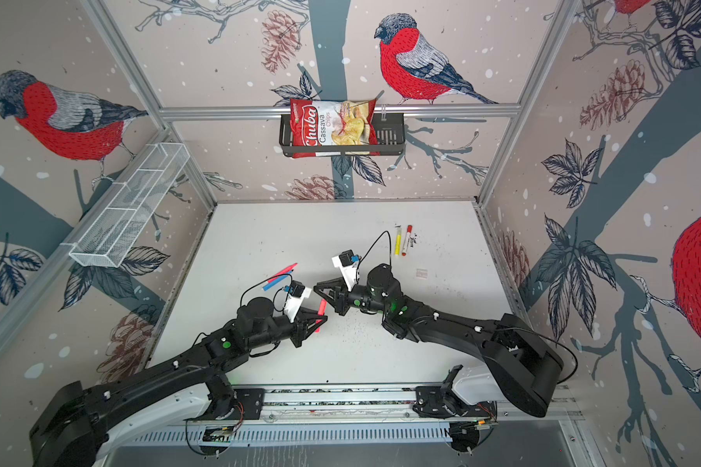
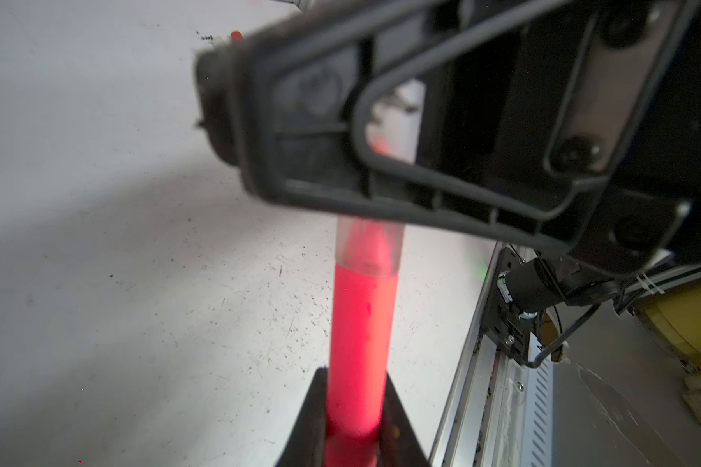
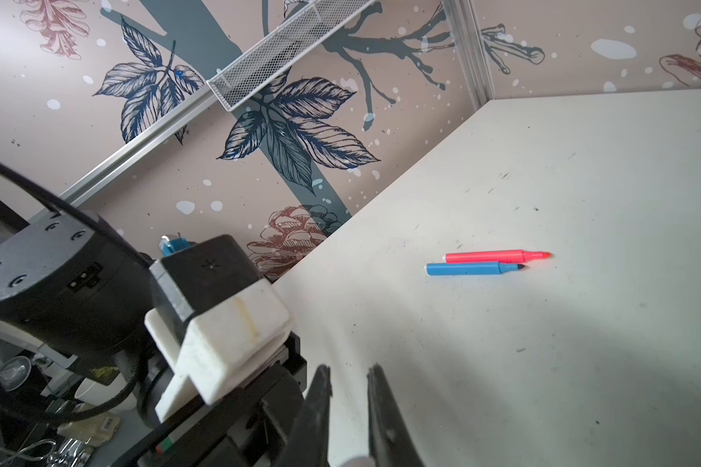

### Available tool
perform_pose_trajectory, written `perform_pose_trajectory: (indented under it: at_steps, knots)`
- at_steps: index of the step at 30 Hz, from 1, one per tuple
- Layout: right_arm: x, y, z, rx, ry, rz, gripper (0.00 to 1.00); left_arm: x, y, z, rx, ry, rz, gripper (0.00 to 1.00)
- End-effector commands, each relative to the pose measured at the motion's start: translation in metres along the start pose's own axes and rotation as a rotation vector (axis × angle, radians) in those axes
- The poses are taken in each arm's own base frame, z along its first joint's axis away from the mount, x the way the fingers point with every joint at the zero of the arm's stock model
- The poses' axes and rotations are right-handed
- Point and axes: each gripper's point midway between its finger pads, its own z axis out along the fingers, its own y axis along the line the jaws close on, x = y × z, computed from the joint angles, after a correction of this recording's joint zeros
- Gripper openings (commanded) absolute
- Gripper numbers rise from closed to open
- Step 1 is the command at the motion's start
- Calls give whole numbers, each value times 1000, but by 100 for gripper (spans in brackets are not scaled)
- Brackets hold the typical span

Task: Insert the pens into the pen caps
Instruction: 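Close the right gripper on the capped pink highlighter while the left gripper holds it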

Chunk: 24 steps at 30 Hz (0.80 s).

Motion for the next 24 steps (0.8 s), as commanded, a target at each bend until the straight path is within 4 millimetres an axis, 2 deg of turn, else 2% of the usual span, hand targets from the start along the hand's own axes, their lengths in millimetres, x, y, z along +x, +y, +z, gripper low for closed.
perform_pose_trajectory:
  at_steps: [1, 10, 13, 15, 16, 20, 22, 24]
  knots:
    - [91, 7, -11, -46, 364, 147, 0, -206, -63, -113, 160, -977, 88, 0]
    - [90, 14, -16, -56, 352, 111, 0, -209, -67, -113, 185, -967, 92, 0]
    - [77, 16, -15, -55, 326, 83, 0, -203, -59, -101, 148, -923, 90, 0]
    - [62, 18, -12, -44, 313, 48, 3, -192, -48, -85, 106, -859, 85, 0]
    - [51, 18, -12, -32, 302, 24, 9, -183, -41, -77, 86, -827, 79, 0]
    - [-5, 15, -21, 11, 203, -52, 61, -153, -24, -61, 56, -748, 43, 0]
    - [-36, 18, -33, 18, 128, -84, 66, -144, -20, -60, 49, -731, 31, 0]
    - [-56, 18, -43, 25, 80, -103, 66, -137, -17, -61, 40, -719, 25, 0]
